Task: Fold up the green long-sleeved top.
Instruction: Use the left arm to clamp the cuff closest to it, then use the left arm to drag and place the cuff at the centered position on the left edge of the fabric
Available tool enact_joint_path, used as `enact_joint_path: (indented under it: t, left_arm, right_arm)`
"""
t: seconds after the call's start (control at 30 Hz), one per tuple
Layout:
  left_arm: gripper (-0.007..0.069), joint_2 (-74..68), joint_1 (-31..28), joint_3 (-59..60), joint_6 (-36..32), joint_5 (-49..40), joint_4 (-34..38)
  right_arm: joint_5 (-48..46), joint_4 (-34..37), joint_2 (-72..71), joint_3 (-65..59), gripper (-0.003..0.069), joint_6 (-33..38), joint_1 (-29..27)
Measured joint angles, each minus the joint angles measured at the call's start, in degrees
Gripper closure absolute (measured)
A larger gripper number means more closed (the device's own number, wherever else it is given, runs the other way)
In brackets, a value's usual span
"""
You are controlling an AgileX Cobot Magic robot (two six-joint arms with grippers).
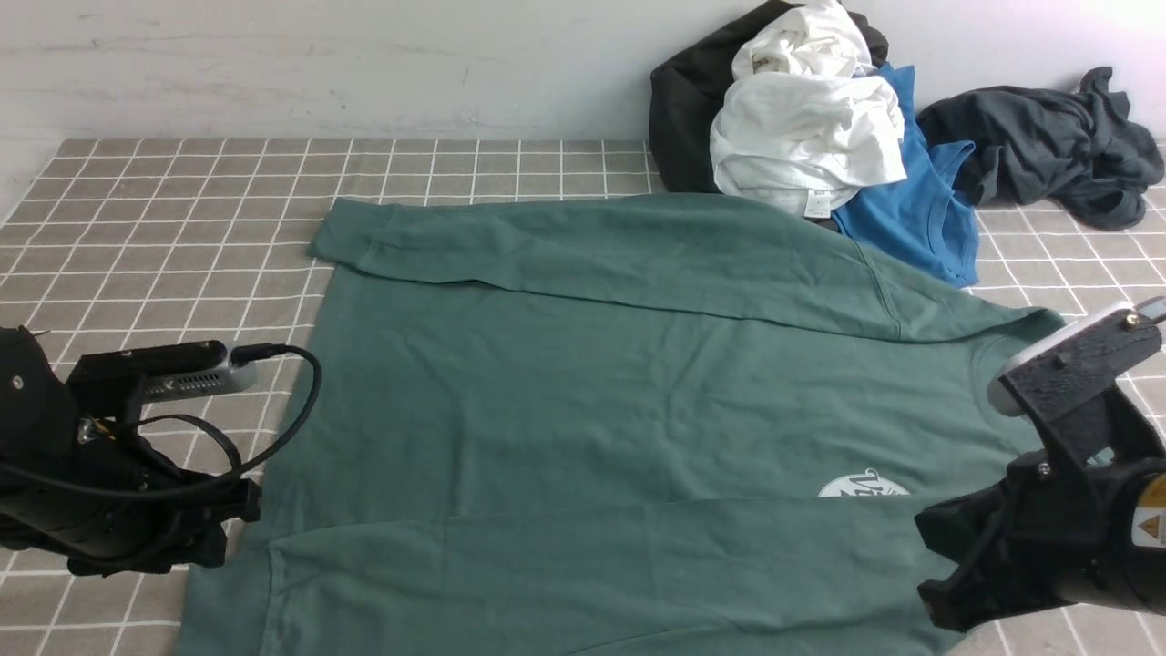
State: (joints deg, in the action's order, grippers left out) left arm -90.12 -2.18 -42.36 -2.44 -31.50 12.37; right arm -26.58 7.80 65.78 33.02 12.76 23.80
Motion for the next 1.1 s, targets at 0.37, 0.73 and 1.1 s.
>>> enact_joint_path:
  t: [0.37,0.73,1.1]
  left_arm:
    - [0.0313,-4.2,0.0,-0.5,0.0,0.3,0.7]
    - [0.0612,6.8,0.1,-2.4,-4.7,-2.6,3.0]
    - [0.0612,5.4,0.1,-15.9,-12.0,0.1,3.3]
  right_arm:
    - [0.5,0.0,0.0,0.0,0.0669,0.0,0.0]
    - [0.7,-0.1,0.0,0.0,0.0669,0.0,0.0]
    - [0.8,-0.1,0.0,0.0,0.0669,1.1,0.0]
